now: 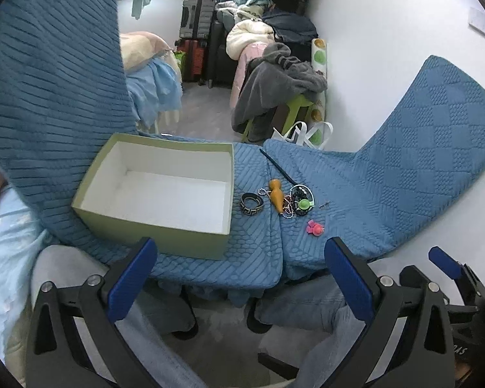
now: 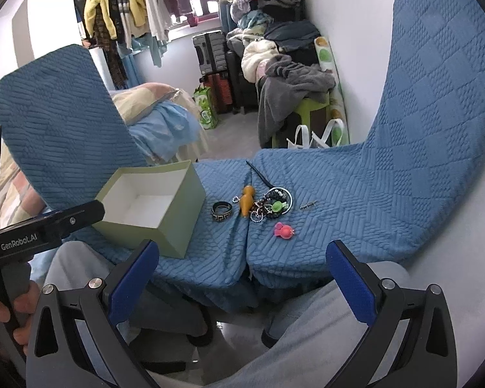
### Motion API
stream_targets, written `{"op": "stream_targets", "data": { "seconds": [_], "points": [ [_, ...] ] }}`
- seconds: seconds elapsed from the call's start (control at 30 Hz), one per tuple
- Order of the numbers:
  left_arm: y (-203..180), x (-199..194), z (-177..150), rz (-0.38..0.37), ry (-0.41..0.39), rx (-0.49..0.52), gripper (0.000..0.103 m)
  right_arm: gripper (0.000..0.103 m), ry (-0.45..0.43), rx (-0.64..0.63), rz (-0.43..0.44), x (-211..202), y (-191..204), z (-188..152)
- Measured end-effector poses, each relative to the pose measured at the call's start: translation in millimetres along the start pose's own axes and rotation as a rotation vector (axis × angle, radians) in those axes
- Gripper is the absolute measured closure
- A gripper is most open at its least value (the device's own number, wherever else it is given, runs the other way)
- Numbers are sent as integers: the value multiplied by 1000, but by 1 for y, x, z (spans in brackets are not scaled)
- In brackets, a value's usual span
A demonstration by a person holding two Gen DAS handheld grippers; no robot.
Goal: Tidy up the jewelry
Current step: 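Grasp the pink bow hair clip with the right tool while the left tool approaches the orange gourd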
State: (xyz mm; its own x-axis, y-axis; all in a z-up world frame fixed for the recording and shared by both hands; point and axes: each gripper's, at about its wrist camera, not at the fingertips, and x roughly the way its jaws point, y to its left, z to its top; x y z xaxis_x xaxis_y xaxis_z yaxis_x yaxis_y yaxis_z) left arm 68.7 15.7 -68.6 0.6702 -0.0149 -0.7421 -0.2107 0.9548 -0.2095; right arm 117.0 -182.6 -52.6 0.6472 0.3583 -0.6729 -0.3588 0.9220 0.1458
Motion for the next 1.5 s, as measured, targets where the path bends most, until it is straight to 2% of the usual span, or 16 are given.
{"op": "stream_targets", "data": {
  "seconds": [0.07, 0.3, 0.43, 0.5, 0.53, 0.57, 0.6, 0.67, 0.7, 0.77, 0.93, 1.0, 1.27, 1.5],
  "points": [
    [-1, 14, 2, -2, 12, -1, 0, 0, 17, -6, -3, 13, -3, -2],
    [-8, 49, 2, -29, 65, -5, 0, 0, -4, 3, 33, 47, -19, -3],
    [-20, 71, 3, -49, 73, 25, 1, 2, -4, -11, 16, 71, -28, -6],
    [-27, 79, 4, -53, 74, 45, 5, 19, 16, -16, 22, 85, -33, -6],
    [-31, 83, 5, -57, 73, 52, 10, 24, 30, -12, 28, 93, -36, -6],
    [-34, 88, 7, -58, 79, 57, 13, 34, 43, 1, 35, 101, -40, -7],
    [-36, 92, 8, -69, 84, 62, 16, 39, 56, 24, 49, 109, -45, -6],
    [-43, 100, 12, -94, 70, 73, 31, 43, 64, 77, 86, 123, -57, -3],
    [-46, 105, 14, -99, 64, 81, 32, 47, 60, 86, 80, 127, -62, -2],
    [-54, 118, 18, -114, 71, 109, 34, 50, 66, 88, 80, 136, -67, 1],
    [-66, 148, 26, -120, 90, 110, 37, 59, 141, 100, 83, 171, -80, 0],
    [-67, 163, 28, -111, 114, 96, 39, 67, 167, 105, 95, 182, -85, -2],
    [-66, 220, 23, -89, 212, 56, 54, 70, 202, 47, 61, 205, -89, -10],
    [-64, 248, 20, -102, 247, 39, 58, 70, 233, 27, 47, 222, -89, -15]
  ]
}}
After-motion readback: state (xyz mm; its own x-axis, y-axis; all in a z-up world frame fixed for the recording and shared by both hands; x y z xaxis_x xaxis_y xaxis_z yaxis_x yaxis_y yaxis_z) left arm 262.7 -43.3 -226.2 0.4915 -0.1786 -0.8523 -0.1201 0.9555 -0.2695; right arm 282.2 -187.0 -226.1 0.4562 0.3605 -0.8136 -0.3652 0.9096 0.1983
